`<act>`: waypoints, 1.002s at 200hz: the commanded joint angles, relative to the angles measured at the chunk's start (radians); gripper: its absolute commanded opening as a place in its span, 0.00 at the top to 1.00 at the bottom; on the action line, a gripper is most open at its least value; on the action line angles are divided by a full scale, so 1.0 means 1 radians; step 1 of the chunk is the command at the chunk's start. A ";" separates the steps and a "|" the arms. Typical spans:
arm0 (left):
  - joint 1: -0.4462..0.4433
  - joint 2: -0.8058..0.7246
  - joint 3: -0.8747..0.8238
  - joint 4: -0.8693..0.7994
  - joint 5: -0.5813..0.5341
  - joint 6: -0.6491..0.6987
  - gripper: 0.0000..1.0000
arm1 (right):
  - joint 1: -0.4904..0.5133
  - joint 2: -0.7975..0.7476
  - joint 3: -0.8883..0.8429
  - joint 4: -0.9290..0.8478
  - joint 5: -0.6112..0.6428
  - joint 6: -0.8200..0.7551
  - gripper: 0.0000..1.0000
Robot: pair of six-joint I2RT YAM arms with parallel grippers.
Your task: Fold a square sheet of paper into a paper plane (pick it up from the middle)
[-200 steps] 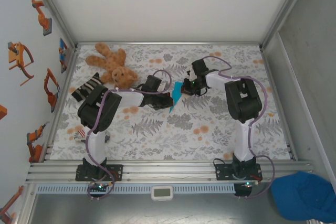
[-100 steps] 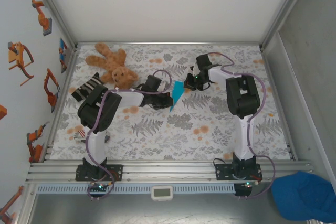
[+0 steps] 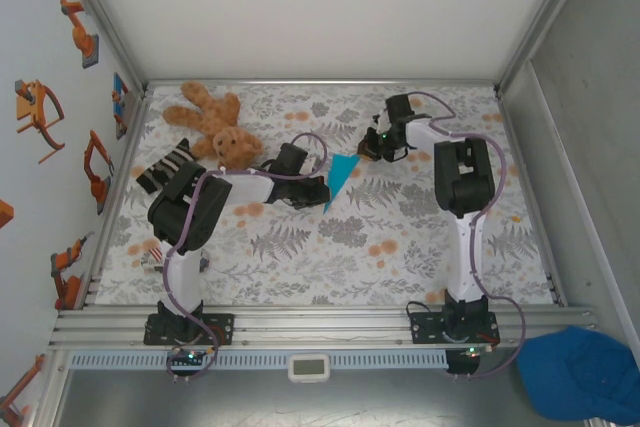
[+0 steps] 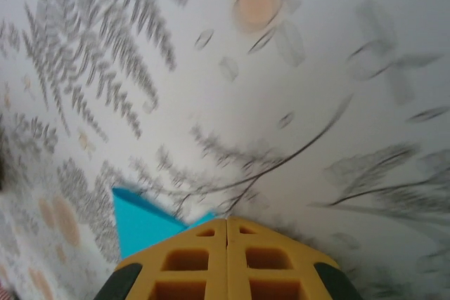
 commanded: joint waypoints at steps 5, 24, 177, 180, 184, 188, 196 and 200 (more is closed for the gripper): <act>-0.012 0.040 -0.026 -0.179 -0.030 0.027 1.00 | -0.050 -0.089 -0.005 0.054 0.099 0.007 1.00; -0.012 0.035 -0.026 -0.172 -0.037 0.028 1.00 | -0.045 -0.246 -0.107 0.119 0.081 0.034 1.00; -0.015 0.026 -0.036 -0.124 -0.027 0.028 1.00 | 0.272 -0.372 -0.528 0.350 0.112 0.195 1.00; -0.014 0.026 -0.036 -0.125 -0.027 0.027 1.00 | 0.274 -0.367 -0.526 0.348 0.112 0.195 1.00; -0.015 0.026 -0.037 -0.125 -0.027 0.028 1.00 | 0.276 -0.362 -0.521 0.348 0.109 0.194 1.00; -0.015 0.027 -0.037 -0.125 -0.027 0.028 1.00 | 0.279 -0.357 -0.518 0.348 0.107 0.193 1.00; -0.015 0.027 -0.036 -0.125 -0.028 0.028 1.00 | 0.283 -0.349 -0.512 0.347 0.105 0.193 1.00; -0.015 0.027 -0.035 -0.124 -0.028 0.028 1.00 | 0.284 -0.345 -0.510 0.347 0.104 0.192 1.00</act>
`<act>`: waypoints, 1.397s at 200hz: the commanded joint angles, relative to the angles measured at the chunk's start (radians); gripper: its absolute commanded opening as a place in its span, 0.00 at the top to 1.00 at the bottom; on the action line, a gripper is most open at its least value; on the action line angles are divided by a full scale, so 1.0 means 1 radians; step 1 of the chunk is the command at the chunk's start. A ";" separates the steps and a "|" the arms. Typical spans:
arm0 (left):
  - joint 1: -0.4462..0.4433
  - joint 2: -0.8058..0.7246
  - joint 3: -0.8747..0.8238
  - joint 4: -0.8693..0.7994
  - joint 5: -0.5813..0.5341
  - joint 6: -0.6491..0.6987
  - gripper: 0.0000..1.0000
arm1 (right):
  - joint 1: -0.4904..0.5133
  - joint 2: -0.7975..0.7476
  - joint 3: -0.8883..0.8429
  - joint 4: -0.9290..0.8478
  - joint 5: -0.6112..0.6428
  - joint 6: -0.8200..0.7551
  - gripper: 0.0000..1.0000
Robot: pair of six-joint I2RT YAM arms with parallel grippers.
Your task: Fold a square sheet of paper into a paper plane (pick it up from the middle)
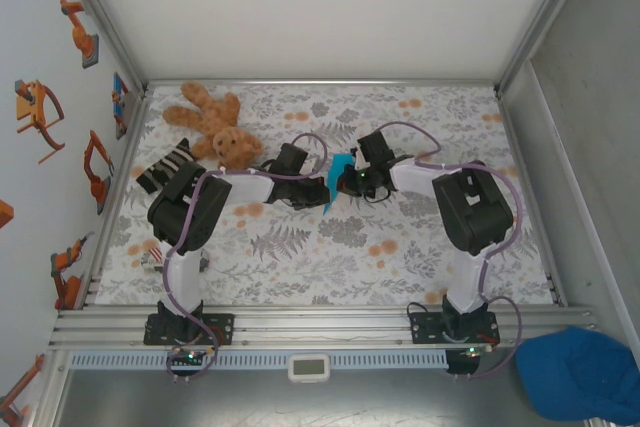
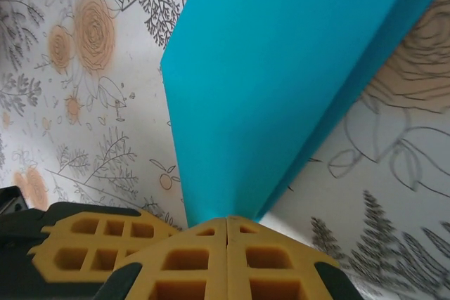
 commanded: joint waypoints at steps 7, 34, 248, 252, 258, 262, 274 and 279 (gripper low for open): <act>-0.012 0.029 -0.037 -0.119 -0.026 0.025 1.00 | 0.015 0.025 0.050 0.030 -0.010 0.014 1.00; -0.013 0.029 -0.037 -0.120 -0.029 0.025 1.00 | 0.016 0.053 0.059 0.021 -0.008 0.012 1.00; -0.013 0.032 -0.029 -0.167 -0.029 0.028 1.00 | -0.318 0.278 0.329 -0.043 -0.027 -0.078 1.00; -0.013 0.031 -0.028 -0.167 -0.028 0.030 1.00 | -0.323 0.280 0.340 -0.054 -0.027 -0.084 1.00; -0.013 0.031 -0.021 -0.167 -0.027 0.031 1.00 | -0.328 0.276 0.356 -0.071 -0.025 -0.089 1.00; -0.013 0.030 -0.017 -0.167 -0.025 0.031 1.00 | -0.331 0.271 0.364 -0.080 -0.022 -0.092 1.00; -0.013 0.024 0.007 -0.169 -0.016 0.036 1.00 | -0.332 0.246 0.385 -0.114 -0.012 -0.101 1.00; -0.014 0.017 0.019 -0.170 -0.013 0.038 1.00 | -0.332 0.228 0.391 -0.130 -0.010 -0.102 1.00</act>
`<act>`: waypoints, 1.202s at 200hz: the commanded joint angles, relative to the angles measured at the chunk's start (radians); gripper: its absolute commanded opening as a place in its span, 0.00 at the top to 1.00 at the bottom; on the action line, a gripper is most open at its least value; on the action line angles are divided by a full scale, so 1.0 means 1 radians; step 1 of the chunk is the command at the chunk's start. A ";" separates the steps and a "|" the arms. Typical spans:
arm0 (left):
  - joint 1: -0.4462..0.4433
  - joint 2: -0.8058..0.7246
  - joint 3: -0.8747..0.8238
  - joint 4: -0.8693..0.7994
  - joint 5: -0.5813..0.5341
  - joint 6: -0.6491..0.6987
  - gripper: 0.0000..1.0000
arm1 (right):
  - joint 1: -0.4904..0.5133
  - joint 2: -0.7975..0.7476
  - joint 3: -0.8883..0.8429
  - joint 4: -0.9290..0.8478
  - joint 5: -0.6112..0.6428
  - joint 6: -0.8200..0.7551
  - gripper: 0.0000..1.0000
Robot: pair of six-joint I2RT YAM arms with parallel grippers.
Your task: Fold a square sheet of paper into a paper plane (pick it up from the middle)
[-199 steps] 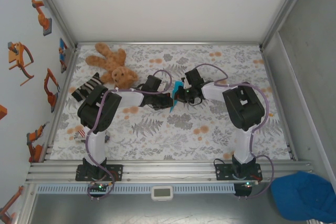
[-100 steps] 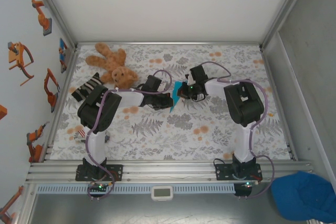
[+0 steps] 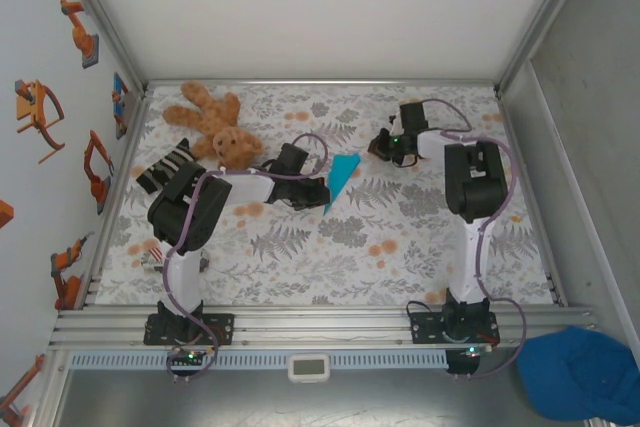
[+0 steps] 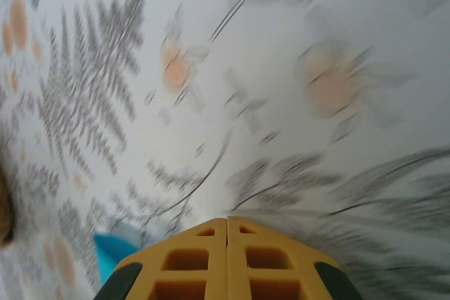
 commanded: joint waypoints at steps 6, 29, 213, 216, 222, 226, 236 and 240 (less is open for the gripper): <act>-0.011 0.006 0.023 -0.148 -0.013 0.037 1.00 | -0.012 -0.063 0.047 -0.099 0.061 -0.035 1.00; -0.012 -0.052 0.081 -0.147 -0.008 0.043 0.99 | -0.008 -0.209 -0.020 -0.108 0.088 -0.019 1.00; 0.179 -0.704 -0.178 -0.395 -0.597 0.226 0.04 | 0.513 -0.185 0.100 -0.532 0.699 0.125 0.49; 0.181 -0.705 -0.180 -0.396 -0.598 0.227 0.04 | 0.516 -0.177 0.107 -0.533 0.704 0.130 0.49; 0.183 -0.706 -0.184 -0.394 -0.594 0.226 0.04 | 0.524 -0.161 0.119 -0.534 0.717 0.139 0.48; 0.184 -0.706 -0.186 -0.393 -0.593 0.227 0.04 | 0.527 -0.151 0.127 -0.535 0.726 0.145 0.48; 0.186 -0.705 -0.191 -0.388 -0.588 0.226 0.04 | 0.530 -0.121 0.156 -0.562 0.754 0.175 0.49; 0.186 -0.704 -0.191 -0.386 -0.587 0.227 0.04 | 0.530 -0.112 0.163 -0.572 0.765 0.184 0.49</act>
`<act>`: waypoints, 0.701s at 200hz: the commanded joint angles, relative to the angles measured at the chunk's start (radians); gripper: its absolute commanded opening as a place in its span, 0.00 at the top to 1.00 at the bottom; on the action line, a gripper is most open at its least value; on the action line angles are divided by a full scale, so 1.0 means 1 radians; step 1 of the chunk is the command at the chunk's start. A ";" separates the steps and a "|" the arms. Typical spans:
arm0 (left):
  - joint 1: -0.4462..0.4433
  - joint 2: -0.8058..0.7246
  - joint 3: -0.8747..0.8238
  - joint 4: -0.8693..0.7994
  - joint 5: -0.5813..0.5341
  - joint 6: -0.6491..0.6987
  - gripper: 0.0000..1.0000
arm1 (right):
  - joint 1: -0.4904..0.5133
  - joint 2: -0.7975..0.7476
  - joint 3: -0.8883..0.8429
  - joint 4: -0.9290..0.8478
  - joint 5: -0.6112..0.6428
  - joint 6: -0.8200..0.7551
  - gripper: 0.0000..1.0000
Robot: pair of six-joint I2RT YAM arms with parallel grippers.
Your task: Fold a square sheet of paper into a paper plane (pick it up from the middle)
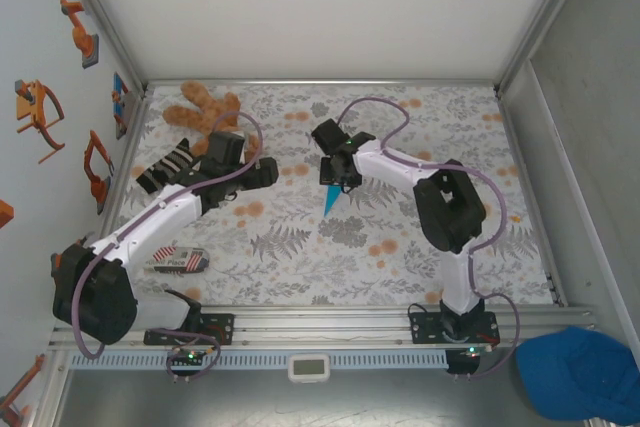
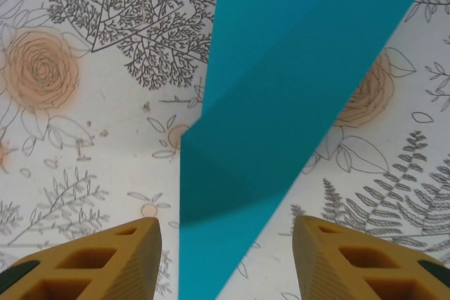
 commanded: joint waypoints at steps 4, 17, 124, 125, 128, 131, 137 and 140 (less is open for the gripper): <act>0.005 -0.015 -0.019 -0.010 -0.020 0.029 0.04 | 0.006 0.046 0.075 -0.075 0.126 0.098 0.49; 0.004 -0.011 -0.024 0.003 -0.018 0.022 0.04 | 0.006 0.059 0.081 -0.083 0.156 0.115 0.48; 0.006 0.054 -0.006 0.032 0.037 -0.003 0.04 | 0.006 0.056 0.083 -0.150 0.248 0.162 0.70; 0.006 0.054 -0.007 0.033 0.038 -0.004 0.04 | 0.006 0.056 0.082 -0.150 0.248 0.162 0.71; 0.006 0.056 -0.006 0.032 0.040 -0.004 0.04 | 0.006 0.056 0.082 -0.150 0.248 0.162 0.72; 0.006 0.056 -0.005 0.033 0.039 -0.004 0.04 | 0.006 0.058 0.082 -0.151 0.247 0.161 0.74; 0.006 0.057 -0.004 0.032 0.041 -0.004 0.04 | 0.006 0.061 0.082 -0.149 0.244 0.161 0.76; 0.006 0.057 -0.004 0.033 0.042 -0.004 0.04 | 0.005 0.061 0.083 -0.149 0.243 0.161 0.77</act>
